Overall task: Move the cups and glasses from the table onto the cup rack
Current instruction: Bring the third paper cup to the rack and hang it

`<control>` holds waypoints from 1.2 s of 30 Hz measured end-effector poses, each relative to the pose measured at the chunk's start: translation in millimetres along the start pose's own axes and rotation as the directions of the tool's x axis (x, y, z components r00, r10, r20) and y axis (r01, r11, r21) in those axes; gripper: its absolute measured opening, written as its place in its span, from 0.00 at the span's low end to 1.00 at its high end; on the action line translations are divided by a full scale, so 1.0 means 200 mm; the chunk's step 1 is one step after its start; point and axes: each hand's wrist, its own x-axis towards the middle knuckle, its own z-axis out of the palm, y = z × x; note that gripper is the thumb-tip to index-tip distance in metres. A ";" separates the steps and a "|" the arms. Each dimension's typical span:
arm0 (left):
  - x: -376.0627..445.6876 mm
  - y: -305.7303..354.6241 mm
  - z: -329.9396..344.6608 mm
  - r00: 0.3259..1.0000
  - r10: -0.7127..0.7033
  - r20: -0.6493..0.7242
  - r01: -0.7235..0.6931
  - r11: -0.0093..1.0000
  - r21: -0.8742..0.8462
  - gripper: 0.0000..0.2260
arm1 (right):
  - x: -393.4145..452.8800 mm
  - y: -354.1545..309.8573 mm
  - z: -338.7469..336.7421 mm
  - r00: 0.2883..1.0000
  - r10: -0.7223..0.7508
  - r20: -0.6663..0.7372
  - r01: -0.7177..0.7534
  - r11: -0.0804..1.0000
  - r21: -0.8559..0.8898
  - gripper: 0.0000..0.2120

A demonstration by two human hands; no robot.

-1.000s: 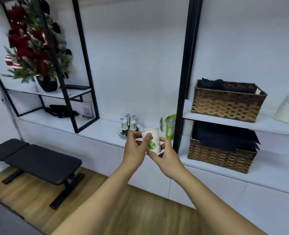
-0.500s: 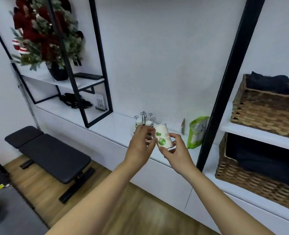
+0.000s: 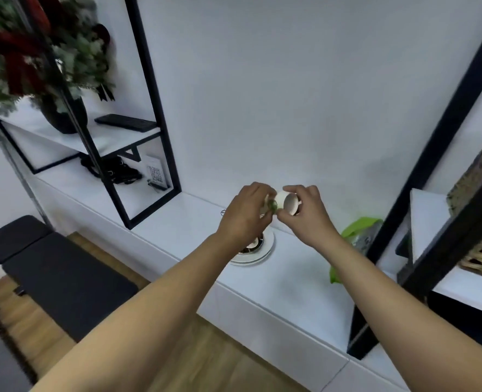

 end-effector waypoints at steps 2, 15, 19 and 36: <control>0.08 -0.08 0.05 0.999 -0.036 0.039 0.037 0.999 -0.039 0.18 | 0.12 0.03 0.02 1.000 -0.013 -0.005 0.013 1.000 -0.018 0.25; 0.67 -0.77 0.32 0.950 -0.116 0.291 0.178 0.964 -0.197 0.10 | 0.85 0.37 0.32 0.996 0.062 0.058 -0.054 0.991 -0.124 0.26; 0.80 -1.01 0.46 0.906 -0.131 0.402 0.228 0.952 -0.204 0.11 | 1.02 0.52 0.49 0.983 0.142 0.119 -0.119 0.976 -0.182 0.26; 0.79 -1.42 0.97 0.730 -0.039 0.682 -0.056 0.992 0.117 0.16 | 1.10 1.02 0.95 0.900 0.374 0.226 -0.268 0.881 -0.391 0.27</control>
